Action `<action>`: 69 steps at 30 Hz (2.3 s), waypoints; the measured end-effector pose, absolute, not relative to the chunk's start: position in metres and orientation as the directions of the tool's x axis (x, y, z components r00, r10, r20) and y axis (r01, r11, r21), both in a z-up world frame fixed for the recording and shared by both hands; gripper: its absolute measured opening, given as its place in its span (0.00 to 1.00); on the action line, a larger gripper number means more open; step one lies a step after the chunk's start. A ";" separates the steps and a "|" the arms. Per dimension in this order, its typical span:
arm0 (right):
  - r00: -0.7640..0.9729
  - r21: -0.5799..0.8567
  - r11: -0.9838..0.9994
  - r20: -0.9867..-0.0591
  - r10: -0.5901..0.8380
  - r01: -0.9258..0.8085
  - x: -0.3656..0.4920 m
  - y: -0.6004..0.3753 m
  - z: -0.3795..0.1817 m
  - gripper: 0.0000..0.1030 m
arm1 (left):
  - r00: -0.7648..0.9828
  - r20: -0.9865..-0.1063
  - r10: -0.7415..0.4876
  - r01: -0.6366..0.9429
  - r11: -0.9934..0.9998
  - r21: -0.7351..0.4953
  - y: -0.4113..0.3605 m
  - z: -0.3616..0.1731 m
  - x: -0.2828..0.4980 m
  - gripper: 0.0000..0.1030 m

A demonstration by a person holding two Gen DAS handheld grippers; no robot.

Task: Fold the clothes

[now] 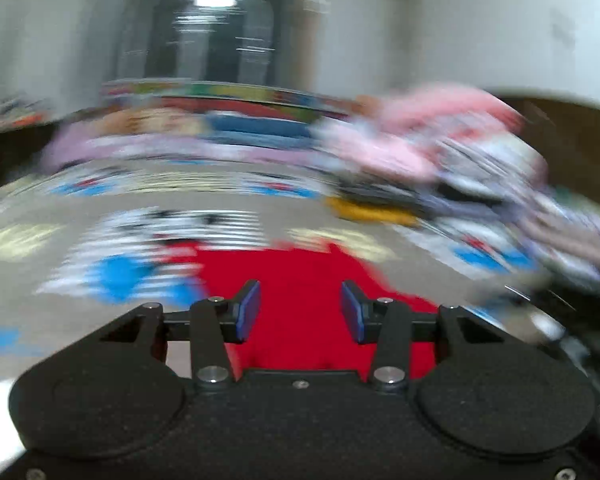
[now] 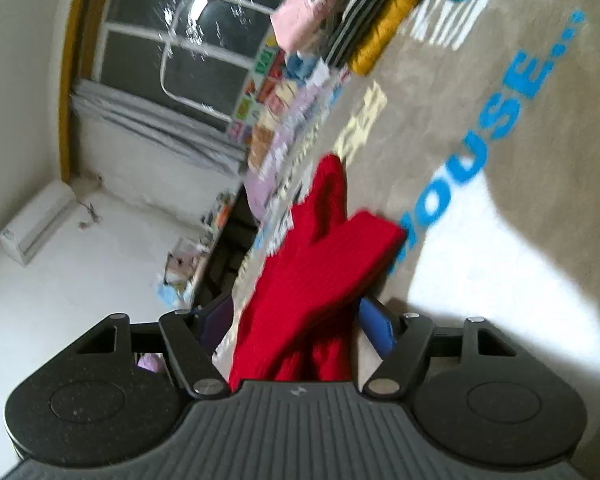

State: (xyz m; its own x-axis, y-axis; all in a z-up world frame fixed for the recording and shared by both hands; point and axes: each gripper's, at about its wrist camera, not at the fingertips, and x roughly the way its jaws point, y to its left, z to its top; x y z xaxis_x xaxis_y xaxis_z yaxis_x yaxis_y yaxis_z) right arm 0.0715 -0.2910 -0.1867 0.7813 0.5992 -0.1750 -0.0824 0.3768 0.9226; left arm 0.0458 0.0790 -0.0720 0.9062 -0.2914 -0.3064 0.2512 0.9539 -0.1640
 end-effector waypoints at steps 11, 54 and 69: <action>0.832 0.935 0.353 -0.188 0.522 -0.010 0.090 -0.277 -0.196 0.63 | 0.888 -0.349 -0.299 0.180 0.925 -0.333 0.133 -0.081 0.042 0.41; 0.849 0.887 0.453 -0.167 0.501 -0.093 0.099 -0.288 -0.213 0.10 | 0.764 -0.543 -0.348 0.282 0.938 -0.203 0.074 -0.116 0.193 0.31; 0.847 0.868 0.482 -0.164 0.506 -0.119 0.099 -0.285 -0.216 0.10 | 0.731 -0.486 -0.479 0.375 0.877 -0.301 0.083 -0.099 0.232 0.31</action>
State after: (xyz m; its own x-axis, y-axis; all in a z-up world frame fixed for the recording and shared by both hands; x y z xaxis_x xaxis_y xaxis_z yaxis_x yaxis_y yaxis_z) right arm 0.0994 -0.2854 -0.2155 0.8468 0.5060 -0.1641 -0.1195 0.4815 0.8683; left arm 0.2323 0.0832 -0.0994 0.7306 -0.4792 -0.4864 0.3750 0.8769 -0.3007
